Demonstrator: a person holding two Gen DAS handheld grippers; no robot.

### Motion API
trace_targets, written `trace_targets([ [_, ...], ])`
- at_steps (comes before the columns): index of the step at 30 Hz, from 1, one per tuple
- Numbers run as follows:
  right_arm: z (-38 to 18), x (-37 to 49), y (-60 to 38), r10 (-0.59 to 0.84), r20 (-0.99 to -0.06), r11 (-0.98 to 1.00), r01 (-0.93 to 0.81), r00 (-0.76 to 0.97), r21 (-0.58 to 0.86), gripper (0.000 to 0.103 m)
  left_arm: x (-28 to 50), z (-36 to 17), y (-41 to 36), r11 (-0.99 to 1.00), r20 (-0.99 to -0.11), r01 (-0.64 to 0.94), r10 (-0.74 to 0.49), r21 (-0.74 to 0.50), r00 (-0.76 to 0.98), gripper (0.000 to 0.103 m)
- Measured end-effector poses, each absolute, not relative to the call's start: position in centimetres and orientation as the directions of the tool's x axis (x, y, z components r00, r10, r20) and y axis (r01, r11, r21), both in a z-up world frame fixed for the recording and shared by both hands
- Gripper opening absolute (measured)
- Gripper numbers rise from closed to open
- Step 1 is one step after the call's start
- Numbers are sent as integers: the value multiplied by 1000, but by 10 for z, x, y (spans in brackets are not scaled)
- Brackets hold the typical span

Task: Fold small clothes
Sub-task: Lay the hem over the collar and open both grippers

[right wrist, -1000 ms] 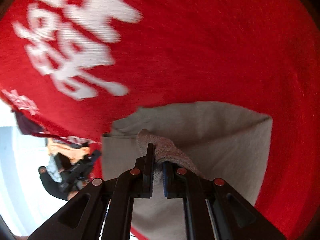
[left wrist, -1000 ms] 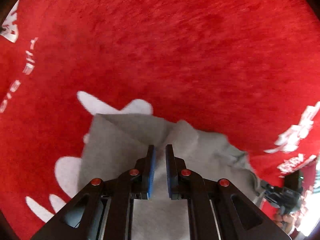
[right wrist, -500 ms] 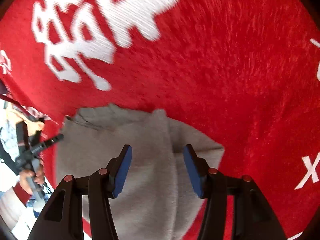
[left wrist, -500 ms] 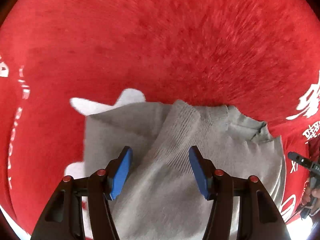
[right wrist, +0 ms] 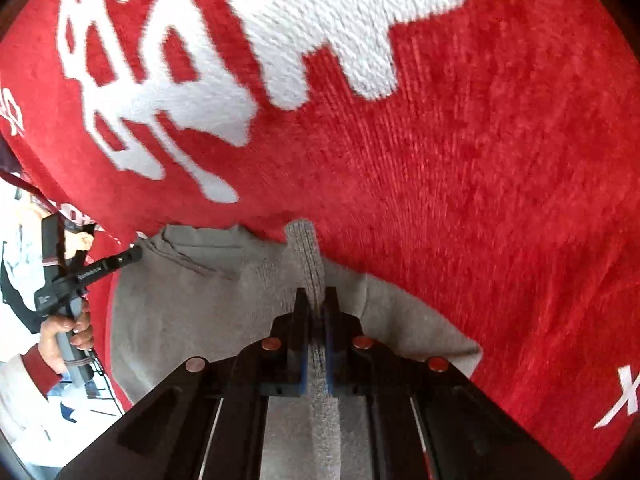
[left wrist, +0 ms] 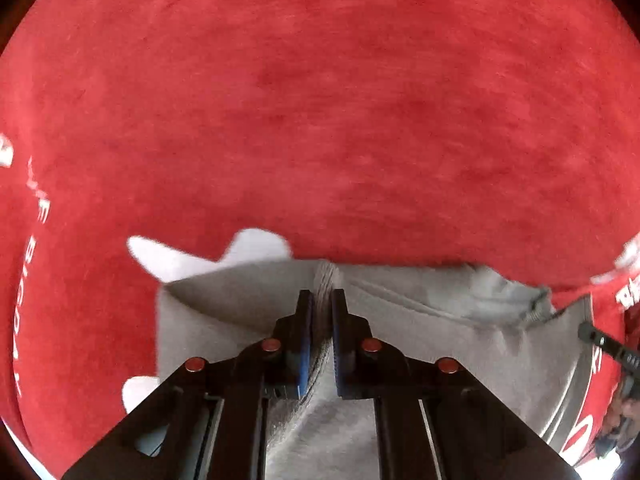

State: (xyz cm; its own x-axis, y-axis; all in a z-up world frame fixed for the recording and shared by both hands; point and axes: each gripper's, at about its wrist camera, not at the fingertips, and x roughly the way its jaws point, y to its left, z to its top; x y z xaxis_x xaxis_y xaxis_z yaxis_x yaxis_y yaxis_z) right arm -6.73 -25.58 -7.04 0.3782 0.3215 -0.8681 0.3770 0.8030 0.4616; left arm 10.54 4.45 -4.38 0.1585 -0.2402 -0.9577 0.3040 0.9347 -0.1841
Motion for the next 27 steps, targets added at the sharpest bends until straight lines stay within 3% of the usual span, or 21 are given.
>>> trace_targets([
  [5, -97, -66, -254, 262, -908, 826, 410, 328, 387, 6, 105, -50, 48, 965, -969, 239, -158, -110, 190, 11],
  [6, -93, -69, -254, 242, -912, 830, 416, 331, 372, 16, 104, -46, 50, 968, -969, 230, -148, -101, 198, 11],
  [7, -90, -72, -255, 216, -923, 836, 427, 319, 344, 36, 101, -41, 54, 969, -968, 228, -143, -94, 205, 11],
  [8, -86, -76, -257, 199, -931, 840, 436, 305, 322, 44, 99, -36, 56, 968, -968, 234, -141, -90, 210, 11],
  [12, -62, -109, -270, 228, -920, 816, 453, 319, 359, 44, 73, -12, 64, 949, -967, 306, -144, -75, 209, 13],
  [13, -54, -123, -270, 245, -912, 802, 460, 329, 381, 44, 65, -8, 66, 945, -968, 317, -149, -79, 202, 37],
  [15, -45, -143, -266, 271, -903, 786, 465, 333, 407, 44, 42, -1, 66, 947, -965, 314, -144, -70, 219, 70],
  [19, -37, -180, -229, 347, -881, 764, 448, 323, 465, 31, -9, 4, 77, 948, -968, 312, -131, -60, 212, 70],
  [23, -49, -195, -181, 369, -892, 800, 399, 261, 448, 30, -36, -19, 82, 956, -983, 289, -102, -54, 154, 70],
  [27, -72, -209, -161, 317, -937, 862, 367, 148, 349, 28, -61, -44, 89, 944, -990, 324, 10, 56, 142, 70],
])
